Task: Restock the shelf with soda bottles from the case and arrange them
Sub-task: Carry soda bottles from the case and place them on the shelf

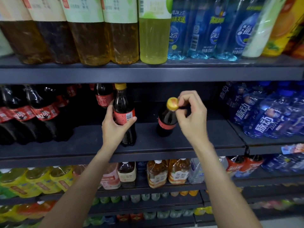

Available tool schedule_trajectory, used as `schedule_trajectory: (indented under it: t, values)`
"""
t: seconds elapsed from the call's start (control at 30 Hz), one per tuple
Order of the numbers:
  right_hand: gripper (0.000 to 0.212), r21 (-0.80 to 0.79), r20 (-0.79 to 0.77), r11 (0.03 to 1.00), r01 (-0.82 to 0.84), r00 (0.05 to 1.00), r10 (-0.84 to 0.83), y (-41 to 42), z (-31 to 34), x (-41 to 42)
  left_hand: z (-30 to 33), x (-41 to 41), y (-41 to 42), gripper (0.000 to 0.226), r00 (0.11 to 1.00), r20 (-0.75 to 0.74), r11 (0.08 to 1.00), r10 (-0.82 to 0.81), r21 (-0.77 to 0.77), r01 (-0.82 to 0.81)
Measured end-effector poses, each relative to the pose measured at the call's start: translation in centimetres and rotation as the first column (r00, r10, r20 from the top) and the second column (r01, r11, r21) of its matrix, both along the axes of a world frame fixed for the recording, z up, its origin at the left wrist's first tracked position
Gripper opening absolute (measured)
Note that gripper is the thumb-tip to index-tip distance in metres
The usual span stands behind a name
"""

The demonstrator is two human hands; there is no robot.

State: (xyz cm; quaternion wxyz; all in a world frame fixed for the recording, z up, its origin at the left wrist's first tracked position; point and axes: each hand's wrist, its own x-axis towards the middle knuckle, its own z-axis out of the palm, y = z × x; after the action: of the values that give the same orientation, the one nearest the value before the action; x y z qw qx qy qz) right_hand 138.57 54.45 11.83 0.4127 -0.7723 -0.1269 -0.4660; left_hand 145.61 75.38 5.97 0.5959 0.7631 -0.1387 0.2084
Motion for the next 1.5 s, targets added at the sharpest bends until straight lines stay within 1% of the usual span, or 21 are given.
schedule_trajectory:
  t: [0.03, 0.1, 0.17, 0.23, 0.37, 0.47, 0.57, 0.67, 0.77, 0.83, 0.93, 0.97, 1.0, 1.03, 1.1, 1.17, 1.2, 1.23, 1.3, 1.4, 1.5]
  values:
    - [0.027, 0.005, 0.048, 0.990, 0.142, 0.989, -0.142, 1.2, -1.1, 0.9, -0.1, -0.2, -0.7, 0.075, 0.998, 0.019, 0.998, 0.056, 0.015, -0.057]
    - [0.021, 0.073, -0.041, 0.962, 0.264, 0.964, -0.261, 3.8, -4.2, 2.6, -0.2, -0.8, -2.5, 0.077, 0.978, 0.036, 0.978, 0.204, 0.023, -0.205]
    - [0.024, 0.146, -0.234, 0.973, 0.181, 0.962, -0.144, 5.4, -7.5, 3.9, -0.4, -1.0, -3.7, 0.079, 0.973, 0.029, 0.972, 0.230, -0.064, -0.227]
    - [0.035, 0.203, -0.315, 0.975, 0.093, 0.949, -0.026, 6.3, -9.6, 4.3, -0.8, -0.8, -4.0, 0.078, 0.974, 0.032, 0.970, 0.224, -0.102, -0.220]
    - [0.048, 0.380, -0.290, 0.925, -0.023, 0.946, 0.143, 6.7, -8.5, 5.2, -0.6, -0.7, -5.2, 0.078, 0.965, -0.038, 0.945, 0.258, -0.200, -0.260]
    - [0.055, 0.329, -0.294, 0.937, -0.120, 0.930, 0.222, 6.7, -7.8, 5.5, -0.2, 0.0, -5.6, 0.081, 0.978, -0.044, 0.951, 0.203, -0.229, -0.208]
    - [0.066, 0.367, -0.263, 0.908, -0.203, 0.913, 0.311, 6.3, -7.7, 5.9, -0.3, 0.1, -6.0, 0.082, 0.983, -0.043, 0.938, 0.176, -0.297, -0.181]
    - [0.077, 0.415, -0.279, 0.892, -0.179, 0.908, 0.312, 6.1, -6.7, 6.4, -0.6, 0.2, -5.9, 0.080, 0.990, -0.030, 0.942, 0.135, -0.306, -0.138]
    - [0.077, 0.467, -0.328, 0.882, -0.065, 0.913, 0.241, 6.3, -4.5, 6.0, -0.6, 0.7, -5.2, 0.079, 0.995, -0.043, 0.935, 0.088, -0.342, -0.097]
    - [0.076, 0.610, -0.379, 0.791, 0.047, 0.894, 0.239, 6.0, -2.5, 6.5, -0.7, 0.7, -4.9, 0.080, 0.997, -0.041, 0.934, 0.069, -0.349, -0.079]
    - [0.077, 0.834, -0.425, 0.522, 0.178, 0.811, 0.403, 4.1, -0.2, 7.9, -1.0, 0.2, -4.6, 0.084, 0.999, -0.028, 0.956, 0.021, -0.292, -0.028]
    - [0.080, 0.859, -0.429, 0.475, 0.192, 0.776, 0.462, 3.8, 0.1, 8.1, -1.1, 0.0, -4.5, 0.087, 1.000, -0.018, 0.964, 0.004, -0.266, -0.009]
    - [0.083, 0.863, -0.428, 0.473, 0.178, 0.755, 0.497, 4.0, 0.2, 8.1, -1.0, -0.1, -4.5, 0.091, 1.000, -0.006, 0.970, -0.008, -0.242, 0.006]
    - [0.088, 0.853, -0.429, 0.501, 0.146, 0.743, 0.514, 4.3, 0.0, 8.1, -0.9, -0.2, -4.6, 0.097, 1.000, 0.003, 0.975, -0.016, -0.223, 0.016]
    - [0.093, 0.769, -0.470, 0.635, 0.075, 0.739, 0.483, 5.0, -1.1, 7.6, -0.8, -0.2, -4.7, 0.105, 1.000, 0.023, 0.981, -0.009, -0.196, 0.013]
    - [0.069, 0.645, -0.449, 0.761, -0.070, 0.771, 0.451, 5.4, -3.0, 6.4, -0.9, -0.1, -4.6, 0.106, 1.000, 0.017, 0.979, 0.000, -0.203, 0.004]
    - [0.055, 0.611, -0.408, 0.775, -0.165, 0.773, 0.486, 5.2, -4.2, 5.9, -0.9, 0.0, -4.4, 0.106, 1.000, 0.014, 0.979, -0.008, -0.203, 0.011]
    - [0.053, 0.592, -0.374, 0.763, -0.259, 0.750, 0.545, 4.9, -5.5, 5.3, -1.0, 0.0, -4.1, 0.108, 0.999, 0.017, 0.981, -0.028, -0.193, 0.030]
    - [0.070, 0.514, -0.405, 0.777, -0.362, 0.697, 0.592, 4.1, -8.0, 4.6, -1.5, 0.1, -3.3, 0.111, 0.997, 0.020, 0.987, -0.081, -0.135, 0.083]
    - [0.084, 0.309, -0.518, 0.885, -0.350, 0.718, 0.465, 2.9, -10.4, 4.9, -3.1, 0.4, -1.7, 0.114, 0.992, 0.031, 0.992, -0.123, 0.033, 0.122]
    - [0.085, 0.238, -0.488, 0.930, -0.280, 0.794, 0.364, 2.4, -10.5, 5.9, -4.1, 0.0, -0.9, 0.112, 0.999, 0.053, 0.985, 0.006, 0.170, -0.015]
